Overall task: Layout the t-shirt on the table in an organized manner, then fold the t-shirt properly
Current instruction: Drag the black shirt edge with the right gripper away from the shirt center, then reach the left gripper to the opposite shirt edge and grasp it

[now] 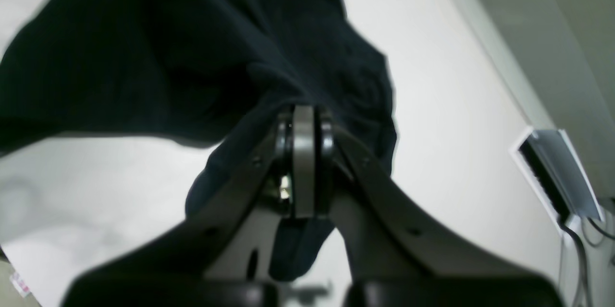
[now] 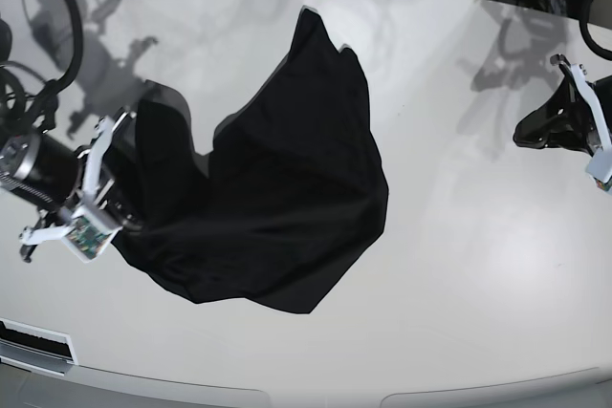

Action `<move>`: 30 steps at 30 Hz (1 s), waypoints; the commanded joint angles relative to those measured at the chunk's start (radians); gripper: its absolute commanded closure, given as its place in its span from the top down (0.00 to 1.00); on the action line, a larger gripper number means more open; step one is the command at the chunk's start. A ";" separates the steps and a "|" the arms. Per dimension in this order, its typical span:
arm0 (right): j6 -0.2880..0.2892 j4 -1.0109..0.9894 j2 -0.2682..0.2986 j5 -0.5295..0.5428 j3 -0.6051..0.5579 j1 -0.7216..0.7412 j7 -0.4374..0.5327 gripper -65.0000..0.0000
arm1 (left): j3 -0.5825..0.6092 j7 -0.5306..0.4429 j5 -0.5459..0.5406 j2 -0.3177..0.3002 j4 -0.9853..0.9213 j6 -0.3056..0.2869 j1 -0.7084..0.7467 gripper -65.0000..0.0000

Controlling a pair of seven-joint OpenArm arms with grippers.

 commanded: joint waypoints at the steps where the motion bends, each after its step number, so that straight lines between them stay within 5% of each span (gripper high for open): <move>1: 0.026 -0.009 0.014 0.042 0.034 0.012 0.019 0.00 | -0.010 -0.015 -0.029 -0.019 0.012 -0.003 -0.005 0.00; 4: 0.077 -0.094 0.012 0.058 0.083 0.012 0.020 0.00 | -0.010 -0.014 -0.066 -0.019 0.012 -0.003 -0.005 0.00; 9: -0.026 -0.255 0.012 -0.026 0.087 0.014 0.021 0.00 | -0.010 0.002 -0.126 -0.002 0.012 -0.003 -0.005 0.00; 16: -0.038 -0.294 0.010 -0.052 0.087 0.020 0.028 0.00 | 0.116 0.083 -0.230 0.038 0.032 -0.012 -0.005 0.00; 21: -0.147 -0.294 0.009 -0.168 0.087 0.020 0.032 0.00 | 0.262 0.092 -0.103 0.064 0.117 -0.012 -0.006 0.00; 26: -0.130 -0.294 0.009 -0.172 0.087 0.020 0.032 0.00 | 0.406 0.045 0.027 0.071 0.139 -0.012 -0.006 0.00; 30: -0.172 -0.294 0.009 -0.225 0.087 0.020 0.032 0.00 | 0.516 0.002 0.149 0.113 0.139 -0.012 -0.005 0.00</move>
